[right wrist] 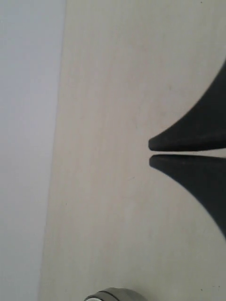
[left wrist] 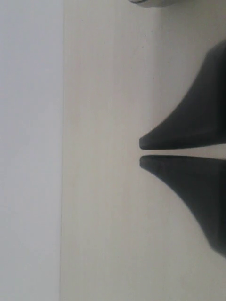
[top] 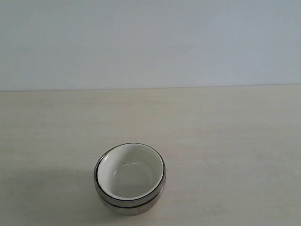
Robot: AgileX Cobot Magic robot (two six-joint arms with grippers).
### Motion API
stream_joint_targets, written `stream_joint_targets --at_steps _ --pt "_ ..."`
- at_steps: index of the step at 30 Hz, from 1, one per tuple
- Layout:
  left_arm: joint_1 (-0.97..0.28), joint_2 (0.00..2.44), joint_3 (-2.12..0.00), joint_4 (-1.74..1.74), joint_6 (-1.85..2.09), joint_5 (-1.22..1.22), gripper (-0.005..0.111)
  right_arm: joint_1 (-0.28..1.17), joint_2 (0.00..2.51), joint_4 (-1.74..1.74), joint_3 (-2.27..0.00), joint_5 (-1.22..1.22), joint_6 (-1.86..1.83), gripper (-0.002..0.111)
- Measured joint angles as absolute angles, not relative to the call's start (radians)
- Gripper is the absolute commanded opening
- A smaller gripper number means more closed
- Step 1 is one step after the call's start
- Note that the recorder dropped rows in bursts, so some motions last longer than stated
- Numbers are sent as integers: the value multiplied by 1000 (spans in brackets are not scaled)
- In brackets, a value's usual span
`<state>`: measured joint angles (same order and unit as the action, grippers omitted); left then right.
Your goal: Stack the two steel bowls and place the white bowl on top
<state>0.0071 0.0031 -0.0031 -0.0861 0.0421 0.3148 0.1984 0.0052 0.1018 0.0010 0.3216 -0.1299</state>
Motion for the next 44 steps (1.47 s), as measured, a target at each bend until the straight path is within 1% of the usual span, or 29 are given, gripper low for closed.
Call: stream_joint_targets --at_steps 8,44 --pt "7 3 -3 -86 42 315 4 198 5 102 1 335 -76 0" --pt "7 3 -3 -86 42 315 4 198 5 102 1 335 -67 0"
